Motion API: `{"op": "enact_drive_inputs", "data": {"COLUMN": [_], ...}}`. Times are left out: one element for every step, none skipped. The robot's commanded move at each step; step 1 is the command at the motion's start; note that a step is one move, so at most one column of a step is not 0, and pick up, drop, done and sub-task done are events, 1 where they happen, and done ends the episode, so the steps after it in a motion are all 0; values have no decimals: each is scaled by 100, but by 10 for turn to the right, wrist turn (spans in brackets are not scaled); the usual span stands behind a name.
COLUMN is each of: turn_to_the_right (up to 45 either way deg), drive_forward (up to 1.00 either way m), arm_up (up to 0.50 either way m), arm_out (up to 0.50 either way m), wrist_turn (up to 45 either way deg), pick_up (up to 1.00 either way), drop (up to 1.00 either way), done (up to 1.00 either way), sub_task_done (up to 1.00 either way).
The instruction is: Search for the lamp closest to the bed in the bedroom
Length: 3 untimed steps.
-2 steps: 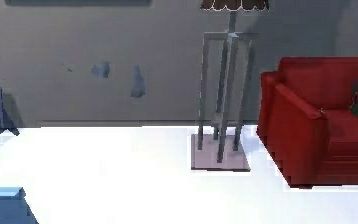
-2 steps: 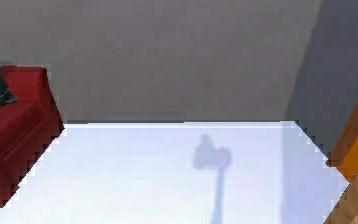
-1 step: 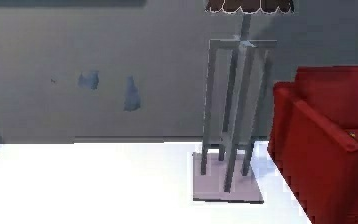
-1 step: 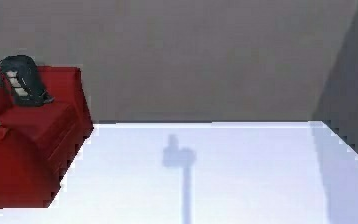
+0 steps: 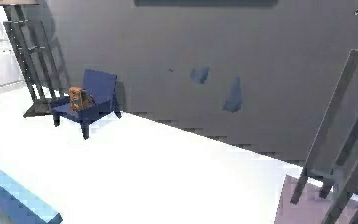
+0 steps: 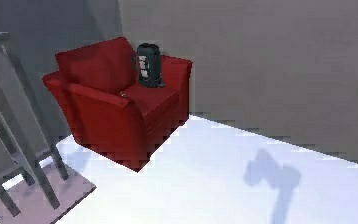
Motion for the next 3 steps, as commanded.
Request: {"op": "enact_drive_inputs", "data": {"turn_to_the_right": [0, -450, -60], "drive_forward": [80, 0, 0], "arm_up": [0, 0, 0], "arm_out": [0, 0, 0], "wrist_turn": [0, 0, 0], "pick_up": [0, 0, 0], "drop": [0, 0, 0], "done": [0, 0, 0], "sub_task_done": [0, 0, 0]}}
